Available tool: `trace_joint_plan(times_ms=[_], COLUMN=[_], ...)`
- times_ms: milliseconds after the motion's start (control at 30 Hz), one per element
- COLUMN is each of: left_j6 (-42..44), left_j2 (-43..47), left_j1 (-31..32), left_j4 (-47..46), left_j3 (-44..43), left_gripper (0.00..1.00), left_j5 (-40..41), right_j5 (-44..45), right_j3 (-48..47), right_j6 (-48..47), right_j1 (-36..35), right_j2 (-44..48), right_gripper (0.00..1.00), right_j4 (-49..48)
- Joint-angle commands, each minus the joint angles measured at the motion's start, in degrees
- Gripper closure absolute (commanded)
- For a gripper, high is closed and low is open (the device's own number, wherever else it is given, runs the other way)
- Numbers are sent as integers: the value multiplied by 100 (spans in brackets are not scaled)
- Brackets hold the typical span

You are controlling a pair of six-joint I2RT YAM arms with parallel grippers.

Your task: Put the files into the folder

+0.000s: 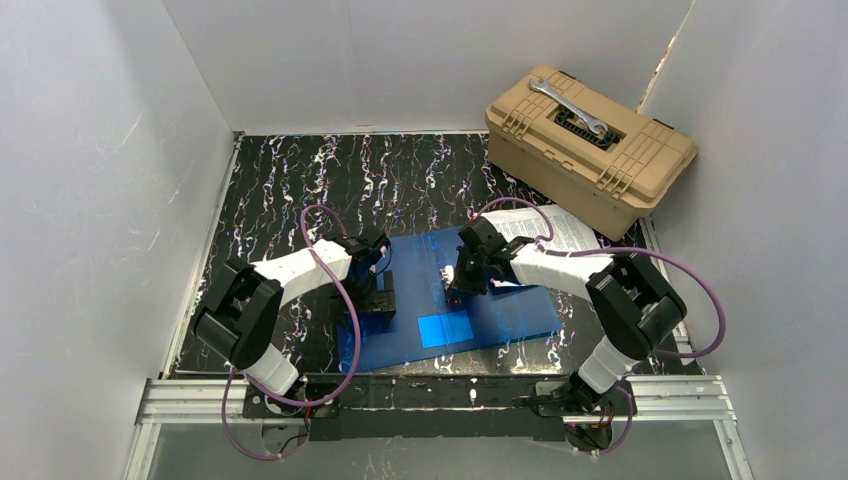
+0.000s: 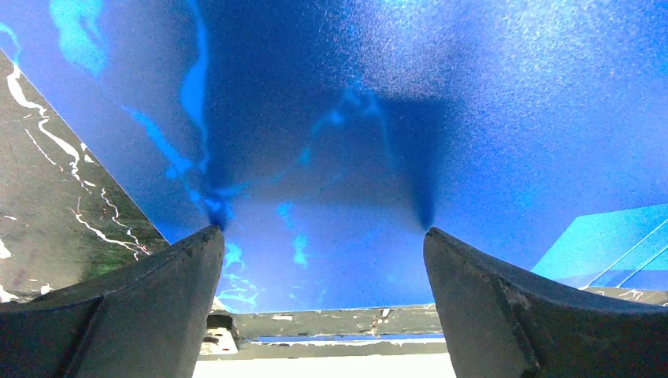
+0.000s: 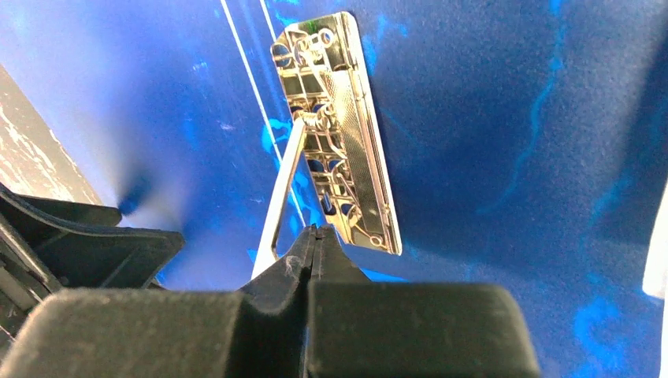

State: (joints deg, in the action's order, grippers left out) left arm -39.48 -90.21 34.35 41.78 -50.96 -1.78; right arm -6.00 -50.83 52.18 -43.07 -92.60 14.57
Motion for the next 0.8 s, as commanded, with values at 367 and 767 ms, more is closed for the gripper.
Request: trace_joint_plan(times_ms=[367, 767], left_j6=[57, 108], left_j2=[254, 432], left_j1=[28, 28], left_j4=[90, 97], left_j3=[-37, -11], left_gripper=[4, 4], left_j5=[2, 1], right_j5=[-600, -279], right_j3=[-904, -2207], right_j6=[-93, -869], right_j1=[469, 810], right_j2=[-721, -1454], right_gripper=[99, 99], right_j4=[-407, 255])
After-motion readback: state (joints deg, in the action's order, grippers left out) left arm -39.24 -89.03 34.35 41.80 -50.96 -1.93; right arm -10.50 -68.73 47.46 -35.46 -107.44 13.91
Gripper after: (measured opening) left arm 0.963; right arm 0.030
